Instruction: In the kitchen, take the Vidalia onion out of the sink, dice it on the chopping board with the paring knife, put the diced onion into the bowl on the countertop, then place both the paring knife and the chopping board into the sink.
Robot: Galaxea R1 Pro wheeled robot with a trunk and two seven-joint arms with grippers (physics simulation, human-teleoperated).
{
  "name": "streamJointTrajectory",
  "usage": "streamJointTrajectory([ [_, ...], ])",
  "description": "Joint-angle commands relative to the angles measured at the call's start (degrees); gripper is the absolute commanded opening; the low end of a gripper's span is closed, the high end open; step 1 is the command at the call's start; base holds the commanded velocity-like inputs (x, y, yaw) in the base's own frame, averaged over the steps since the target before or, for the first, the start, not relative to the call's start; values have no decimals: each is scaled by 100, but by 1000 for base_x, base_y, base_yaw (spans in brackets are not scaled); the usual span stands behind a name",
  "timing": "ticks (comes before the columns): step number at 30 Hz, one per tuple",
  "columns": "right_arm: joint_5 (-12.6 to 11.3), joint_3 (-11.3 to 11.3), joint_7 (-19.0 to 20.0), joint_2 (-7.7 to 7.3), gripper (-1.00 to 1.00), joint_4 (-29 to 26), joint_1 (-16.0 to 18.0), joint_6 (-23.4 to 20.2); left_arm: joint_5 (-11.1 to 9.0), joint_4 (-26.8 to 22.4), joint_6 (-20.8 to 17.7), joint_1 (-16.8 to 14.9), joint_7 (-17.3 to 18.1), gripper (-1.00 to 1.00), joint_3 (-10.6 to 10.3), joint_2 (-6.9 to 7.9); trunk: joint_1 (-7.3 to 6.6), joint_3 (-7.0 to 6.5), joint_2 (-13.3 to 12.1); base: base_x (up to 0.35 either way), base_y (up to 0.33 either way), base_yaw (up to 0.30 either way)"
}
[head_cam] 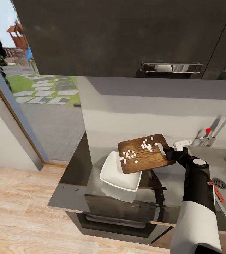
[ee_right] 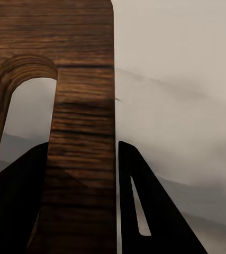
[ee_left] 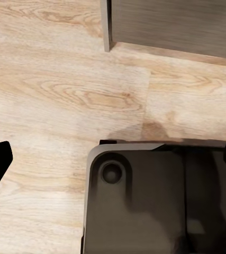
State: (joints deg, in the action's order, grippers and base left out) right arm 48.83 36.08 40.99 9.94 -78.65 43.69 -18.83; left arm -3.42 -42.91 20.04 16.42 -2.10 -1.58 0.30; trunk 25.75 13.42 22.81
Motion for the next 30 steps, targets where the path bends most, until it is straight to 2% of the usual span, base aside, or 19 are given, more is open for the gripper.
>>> streamJointTrajectory([
  [1, 33, 13, 39, 6, -100, -10, 8, -14, -35, -7, 8, 1, -20, 100, -17, 3, 4, 10, 11, 0, 0, 0],
  [30, 65, -4, 9, 6, -100, -10, 8, -6, -36, 10, 8, -1, -19, 100, -17, 1, 4, 10, 11, 0, 0, 0],
])
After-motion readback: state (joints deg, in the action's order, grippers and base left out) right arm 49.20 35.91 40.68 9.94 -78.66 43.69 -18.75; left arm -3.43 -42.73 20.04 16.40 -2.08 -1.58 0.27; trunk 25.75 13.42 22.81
